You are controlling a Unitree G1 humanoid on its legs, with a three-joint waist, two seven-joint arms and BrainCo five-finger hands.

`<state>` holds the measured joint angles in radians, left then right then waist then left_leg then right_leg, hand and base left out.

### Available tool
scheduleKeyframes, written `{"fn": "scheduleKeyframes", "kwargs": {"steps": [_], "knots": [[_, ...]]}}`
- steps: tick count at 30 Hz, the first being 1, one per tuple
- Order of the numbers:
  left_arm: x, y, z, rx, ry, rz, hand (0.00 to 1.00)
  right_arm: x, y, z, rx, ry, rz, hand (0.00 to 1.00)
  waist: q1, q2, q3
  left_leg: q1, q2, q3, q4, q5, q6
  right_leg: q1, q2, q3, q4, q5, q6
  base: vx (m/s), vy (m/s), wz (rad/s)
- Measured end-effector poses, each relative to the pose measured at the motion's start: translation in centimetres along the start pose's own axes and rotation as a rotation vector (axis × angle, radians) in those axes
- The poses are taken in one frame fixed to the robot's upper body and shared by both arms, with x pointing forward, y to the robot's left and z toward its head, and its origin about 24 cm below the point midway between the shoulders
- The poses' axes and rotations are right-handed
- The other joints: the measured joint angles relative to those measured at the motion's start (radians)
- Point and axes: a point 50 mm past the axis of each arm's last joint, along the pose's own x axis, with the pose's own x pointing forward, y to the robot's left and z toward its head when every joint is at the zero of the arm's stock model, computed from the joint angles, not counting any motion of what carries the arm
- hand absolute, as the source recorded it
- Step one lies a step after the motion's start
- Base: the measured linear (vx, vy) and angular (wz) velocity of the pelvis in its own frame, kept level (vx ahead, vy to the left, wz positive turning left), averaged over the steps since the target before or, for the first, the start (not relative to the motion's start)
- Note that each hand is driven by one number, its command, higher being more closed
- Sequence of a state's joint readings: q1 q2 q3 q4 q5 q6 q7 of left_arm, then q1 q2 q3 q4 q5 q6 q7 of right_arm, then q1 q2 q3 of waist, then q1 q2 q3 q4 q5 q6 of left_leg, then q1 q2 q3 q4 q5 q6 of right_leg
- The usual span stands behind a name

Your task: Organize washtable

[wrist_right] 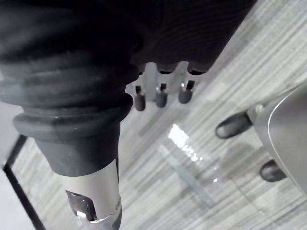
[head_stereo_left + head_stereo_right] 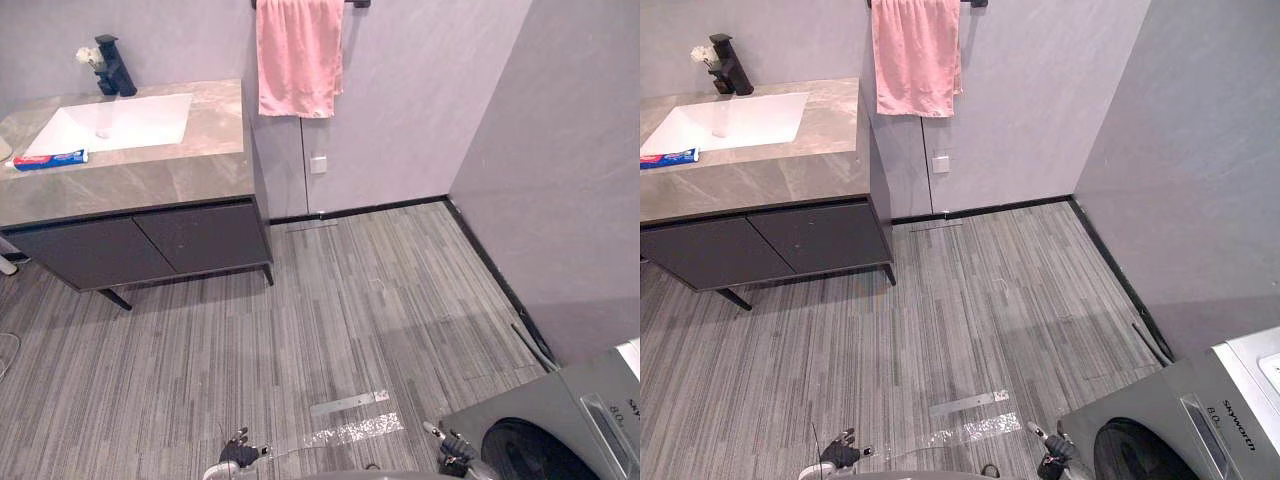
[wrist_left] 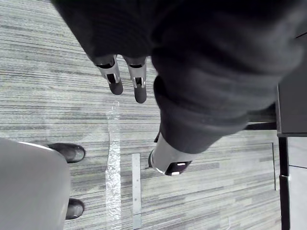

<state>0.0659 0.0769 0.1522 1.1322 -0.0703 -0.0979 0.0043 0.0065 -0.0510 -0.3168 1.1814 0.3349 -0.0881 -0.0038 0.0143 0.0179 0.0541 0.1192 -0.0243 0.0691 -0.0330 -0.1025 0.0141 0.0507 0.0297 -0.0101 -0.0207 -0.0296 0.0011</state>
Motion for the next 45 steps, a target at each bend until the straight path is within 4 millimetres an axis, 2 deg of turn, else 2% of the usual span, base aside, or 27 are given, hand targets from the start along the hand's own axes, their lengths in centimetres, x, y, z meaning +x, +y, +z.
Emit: {"fn": "scheduleKeyframes", "kwargs": {"steps": [18, 20, 21, 22, 23, 24, 26, 27, 29, 30, 31, 32, 33, 34, 35, 36, 37, 38, 39, 40, 41, 42, 43, 44, 45], "knots": [[-0.1, -0.2, -0.2, -0.036, -0.002, 0.011, 0.00, 0.0, -0.1, 0.0, 0.036, 0.005, -0.020, 0.00, 0.001, 0.002, 0.010, -0.024, -0.001, 0.015, -0.003, 0.000, 0.000, -0.031, 0.000, 0.013, 0.018, -0.001, 0.001, 0.00, -0.005, -0.02], [0.1, -0.5, 0.4, -0.039, -0.022, 0.009, 0.00, 0.2, 0.5, 0.8, 0.037, -0.014, -0.005, 0.00, -0.001, 0.000, 0.041, -0.039, -0.005, 0.020, 0.016, -0.007, 0.007, -0.080, -0.008, 0.013, 0.105, -0.042, 0.018, -0.04, 0.003, -0.05], [0.3, -1.0, 1.2, -0.031, -0.046, -0.005, 0.00, 0.3, 1.0, 1.5, 0.043, -0.039, 0.008, 0.00, -0.002, -0.004, 0.080, -0.060, -0.012, 0.021, 0.063, -0.038, 0.040, -0.138, -0.018, 0.011, 0.236, -0.097, 0.042, -0.06, 0.010, -0.01], [0.4, -1.2, 1.9, -0.029, -0.066, -0.013, 0.00, 0.4, 1.3, 1.8, 0.048, -0.048, 0.015, 0.00, 0.001, -0.010, 0.108, -0.071, -0.016, 0.025, 0.095, -0.065, 0.049, -0.186, -0.026, 0.010, 0.345, -0.126, 0.060, -0.09, 0.024, -0.02], [0.4, -1.3, 2.5, -0.020, -0.088, -0.016, 0.00, 0.4, 1.6, 2.1, 0.051, -0.059, 0.025, 0.00, 0.003, -0.011, 0.131, -0.061, -0.018, 0.024, 0.111, -0.077, 0.061, -0.258, -0.035, -0.002, 0.502, -0.135, 0.058, -0.05, 0.025, -0.04], [0.5, -1.3, 2.8, -0.018, -0.097, -0.017, 0.00, 0.4, 1.6, 2.3, 0.055, -0.066, 0.025, 0.00, 0.000, -0.011, 0.141, -0.052, -0.019, 0.022, 0.109, -0.078, 0.064, -0.294, -0.039, -0.017, 0.562, -0.148, 0.053, 0.05, 0.046, -0.06], [0.5, -1.0, 2.8, -0.019, -0.096, -0.005, 0.00, 0.4, 1.5, 2.3, 0.053, -0.069, 0.023, 0.00, -0.001, -0.001, 0.148, -0.028, -0.011, 0.023, 0.097, -0.091, 0.068, -0.354, -0.038, -0.051, 0.554, -0.165, 0.044, 0.14, 0.041, -0.12], [0.5, -0.9, 2.8, -0.020, -0.096, 0.004, 0.00, 0.4, 1.5, 2.3, 0.056, -0.071, 0.024, 0.00, -0.003, -0.004, 0.150, -0.004, 0.001, 0.029, 0.081, -0.101, 0.063, -0.370, -0.027, -0.064, 0.470, -0.154, 0.048, 0.21, 0.013, -0.14], [0.5, -0.7, 2.9, -0.015, -0.099, 0.012, 0.00, 0.4, 1.4, 2.0, 0.066, -0.065, 0.020, 0.00, -0.012, -0.009, 0.154, 0.041, 0.016, 0.030, 0.043, -0.116, 0.043, -0.385, -0.022, -0.101, 0.292, -0.077, 0.049, 0.29, -0.005, -0.06], [0.5, -0.3, 3.0, -0.006, -0.102, 0.021, 0.00, 0.3, 1.4, 1.5, 0.070, -0.053, 0.018, 0.00, -0.021, -0.027, 0.151, 0.068, 0.019, 0.027, 0.023, -0.133, 0.026, -0.406, -0.030, -0.109, 0.196, -0.018, 0.066, 0.46, -0.069, 0.12], [0.5, 0.4, 3.0, 0.005, -0.102, 0.039, 0.00, 0.1, 1.4, 0.8, 0.087, -0.037, 0.015, 0.00, -0.028, -0.049, 0.140, 0.084, 0.019, 0.018, 0.016, -0.158, 0.004, -0.433, -0.040, -0.112, 0.165, 0.026, 0.065, 0.39, -0.069, 0.18], [0.5, 0.5, 3.0, 0.002, -0.102, 0.042, 0.00, 0.1, 1.2, 0.7, 0.090, -0.036, 0.010, 0.00, -0.031, -0.051, 0.135, 0.094, 0.031, 0.012, 0.023, -0.177, -0.011, -0.443, -0.044, -0.120, 0.179, 0.068, 0.050, 0.59, -0.151, 0.35], [0.4, 0.6, 2.8, -0.026, -0.097, 0.051, 0.00, 0.1, 0.6, 0.6, 0.093, -0.036, -0.004, 0.00, -0.042, -0.029, 0.116, 0.102, 0.083, 0.006, 0.059, -0.211, -0.039, -0.437, -0.014, -0.151, 0.201, 0.121, 0.000, 0.50, -0.127, 0.38], [0.3, 0.8, 2.4, -0.041, -0.088, 0.060, 0.00, 0.0, 0.3, 0.3, 0.095, -0.029, -0.013, 0.00, -0.048, -0.020, 0.093, 0.097, 0.106, -0.003, 0.088, -0.223, -0.058, -0.430, 0.001, -0.160, 0.201, 0.139, -0.025, 0.80, -0.192, 0.45], [0.4, 1.0, 2.7, -0.077, -0.101, 0.074, 0.00, 0.0, 0.6, 0.3, 0.118, -0.030, -0.011, 0.00, -0.042, -0.031, 0.087, 0.038, 0.127, -0.012, 0.229, -0.213, -0.079, -0.418, 0.007, -0.173, 0.229, 0.132, -0.063, 0.71, -0.180, 0.40], [0.4, 0.7, 2.5, -0.122, -0.097, 0.077, 0.00, 0.0, 0.4, 0.3, 0.128, -0.037, -0.018, 0.00, -0.038, -0.032, 0.086, -0.026, 0.123, -0.017, 0.417, -0.162, -0.109, -0.385, 0.001, -0.166, 0.250, 0.091, -0.072, 0.69, -0.186, 0.27], [0.3, 0.4, 2.1, -0.150, -0.087, 0.077, 0.00, 0.0, 0.1, 0.4, 0.129, -0.040, -0.026, 0.00, -0.030, -0.025, 0.087, -0.053, 0.123, -0.014, 0.519, -0.119, -0.114, -0.357, 0.001, -0.158, 0.253, 0.074, -0.076, 0.67, -0.182, 0.09], [0.1, 0.0, 1.2, -0.183, -0.066, 0.075, 0.00, 0.0, -0.2, 0.4, 0.123, -0.037, -0.032, 0.00, -0.018, -0.011, 0.084, -0.102, 0.143, -0.005, 0.720, -0.086, -0.110, -0.276, 0.002, -0.137, 0.227, 0.040, -0.077, 0.66, -0.133, -0.16], [0.0, -0.4, 0.7, -0.217, -0.051, 0.074, 0.00, 0.0, -0.5, 0.6, 0.119, -0.042, -0.037, 0.00, 0.000, 0.006, 0.086, -0.145, 0.179, 0.027, 0.869, -0.091, -0.109, -0.203, 0.008, -0.128, 0.207, 0.022, -0.085, 0.64, -0.098, -0.19], [0.0, -0.5, 0.6, -0.241, -0.051, 0.074, 0.00, 0.0, -0.4, 0.6, 0.119, -0.042, -0.034, 0.00, 0.005, 0.005, 0.087, -0.170, 0.190, 0.042, 0.912, -0.094, -0.104, -0.167, 0.005, -0.121, 0.195, 0.013, -0.090, 0.57, -0.049, -0.11], [0.0, -0.3, 0.8, -0.261, -0.064, 0.080, 0.00, 0.0, -0.2, 0.7, 0.121, -0.044, -0.030, 0.00, 0.006, -0.005, 0.089, -0.211, 0.201, 0.069, 0.954, -0.109, -0.080, -0.105, -0.012, -0.100, 0.172, -0.011, -0.097, 0.51, 0.001, -0.05], [-0.1, -0.1, 1.0, -0.284, -0.081, 0.087, 0.00, 0.1, 0.0, 1.0, 0.121, -0.052, -0.026, 0.00, 0.009, -0.023, 0.094, -0.252, 0.196, 0.089, 0.953, -0.125, -0.059, -0.058, -0.033, -0.070, 0.164, -0.048, -0.091, 0.57, 0.041, -0.05], [-0.1, -0.1, 1.1, -0.287, -0.084, 0.088, 0.00, 0.2, 0.2, 1.2, 0.121, -0.054, -0.021, 0.00, 0.009, -0.024, 0.095, -0.276, 0.192, 0.100, 0.941, -0.141, -0.063, -0.036, -0.044, -0.052, 0.160, -0.072, -0.091, 0.51, 0.108, -0.12], [-0.1, -0.1, 1.2, -0.301, -0.091, 0.085, 0.00, 0.2, 0.4, 1.6, 0.119, -0.064, -0.017, 0.00, 0.009, -0.018, 0.096, -0.330, 0.175, 0.103, 0.885, -0.170, -0.067, -0.002, -0.067, -0.039, 0.159, -0.108, -0.059, 0.39, 0.127, -0.12], [-0.1, -0.2, 1.2, -0.311, -0.094, 0.083, 0.00, 0.3, 0.4, 2.1, 0.118, -0.075, -0.015, 0.00, 0.011, -0.015, 0.097, -0.374, 0.146, 0.099, 0.756, -0.174, -0.066, 0.028, -0.092, -0.033, 0.161, -0.135, -0.047, 0.36, 0.169, -0.11]]}}
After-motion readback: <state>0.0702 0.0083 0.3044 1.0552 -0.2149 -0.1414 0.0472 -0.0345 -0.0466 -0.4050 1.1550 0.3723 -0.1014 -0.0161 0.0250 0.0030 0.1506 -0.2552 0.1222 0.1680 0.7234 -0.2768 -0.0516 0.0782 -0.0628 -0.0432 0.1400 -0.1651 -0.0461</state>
